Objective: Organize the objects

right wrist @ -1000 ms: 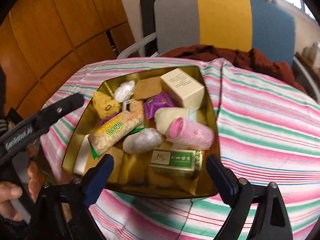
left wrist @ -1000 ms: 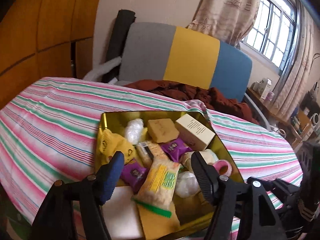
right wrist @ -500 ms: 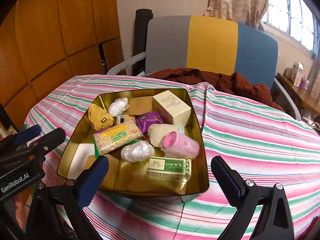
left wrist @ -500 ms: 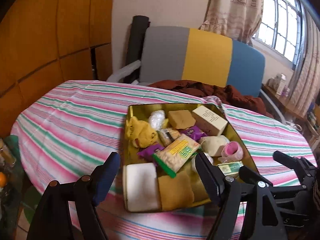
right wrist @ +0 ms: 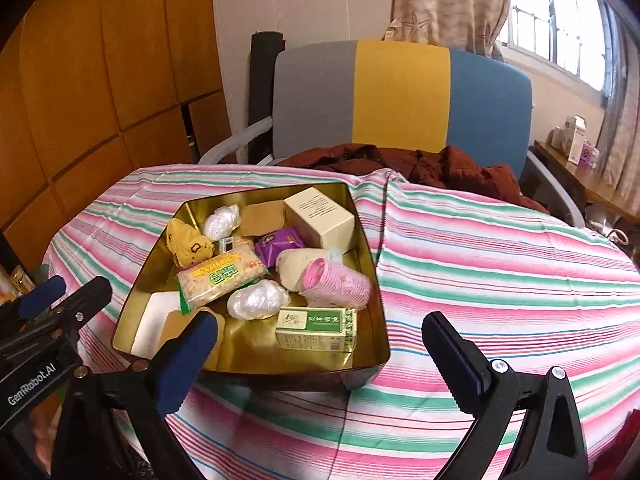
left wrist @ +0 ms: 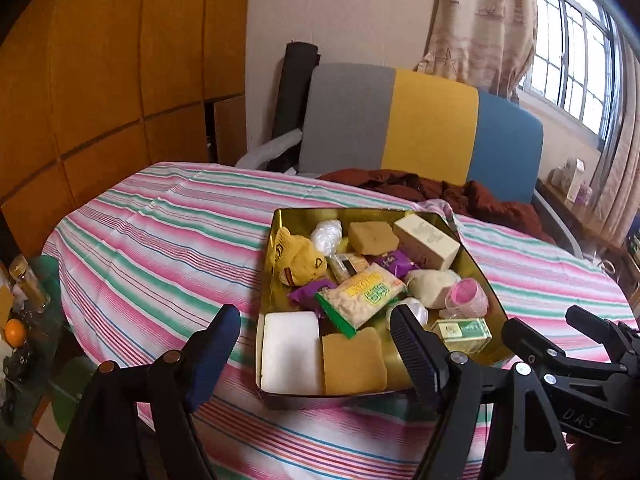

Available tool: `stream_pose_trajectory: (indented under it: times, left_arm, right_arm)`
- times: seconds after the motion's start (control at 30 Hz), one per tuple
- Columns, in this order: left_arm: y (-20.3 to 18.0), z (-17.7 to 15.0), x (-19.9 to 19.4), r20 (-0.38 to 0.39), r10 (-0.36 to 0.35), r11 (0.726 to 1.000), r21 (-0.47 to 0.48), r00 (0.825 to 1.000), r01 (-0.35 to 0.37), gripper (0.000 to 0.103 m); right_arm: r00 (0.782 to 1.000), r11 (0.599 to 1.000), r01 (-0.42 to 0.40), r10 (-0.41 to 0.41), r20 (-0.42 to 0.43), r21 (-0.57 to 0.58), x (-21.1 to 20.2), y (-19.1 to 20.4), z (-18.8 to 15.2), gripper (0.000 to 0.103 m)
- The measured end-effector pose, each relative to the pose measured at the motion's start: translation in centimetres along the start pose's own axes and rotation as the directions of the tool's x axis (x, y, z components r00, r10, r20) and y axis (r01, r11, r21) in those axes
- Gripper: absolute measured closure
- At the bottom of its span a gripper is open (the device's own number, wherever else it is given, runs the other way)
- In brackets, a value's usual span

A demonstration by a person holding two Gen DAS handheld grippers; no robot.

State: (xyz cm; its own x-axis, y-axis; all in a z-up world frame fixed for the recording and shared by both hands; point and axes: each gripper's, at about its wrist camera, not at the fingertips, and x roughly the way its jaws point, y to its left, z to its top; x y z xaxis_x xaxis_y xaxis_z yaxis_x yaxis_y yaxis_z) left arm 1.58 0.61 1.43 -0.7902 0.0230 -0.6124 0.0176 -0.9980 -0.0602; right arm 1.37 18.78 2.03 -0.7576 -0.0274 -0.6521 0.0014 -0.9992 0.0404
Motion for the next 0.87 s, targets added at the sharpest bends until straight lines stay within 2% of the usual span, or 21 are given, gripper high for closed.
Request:
stream_pose_trajectory:
  times: [0.27, 0.57, 0.6, 0.67, 0.87]
  left_arm:
    - [0.5, 0.0, 0.7, -0.024, -0.027, 0.999, -0.037, 0.999, 0.027, 0.037]
    - [0.6, -0.4, 1.2, -0.033, -0.034, 0.999, -0.029, 0.999, 0.033, 0.039]
    - [0.6, -0.4, 1.2, -0.033, -0.037, 0.999, -0.029, 0.999, 0.036, 0.041]
    - [0.5, -0.4, 1.1, -0.022, -0.042, 0.999, -0.02, 0.999, 0.042, 0.053]
    - [0.1, -0.4, 1.0, -0.007, -0.05, 0.999, 0.005, 0.999, 0.05, 0.054]
  right_arm:
    - [1.0, 1.0, 0.017, -0.017, -0.004, -0.012, 0.5, 0.3, 0.0, 0.0]
    - [1.0, 1.0, 0.025, -0.025, -0.012, -0.013, 1.0, 0.3, -0.1, 0.0]
    - [1.0, 1.0, 0.024, -0.024, -0.012, -0.013, 1.1, 0.4, 0.0, 0.0]
    - [1.0, 1.0, 0.024, -0.024, -0.007, -0.016, 1.1, 0.5, 0.0, 0.0]
    - [1.0, 0.999, 0.026, -0.026, -0.004, -0.03, 1.3, 0.8, 0.1, 0.0]
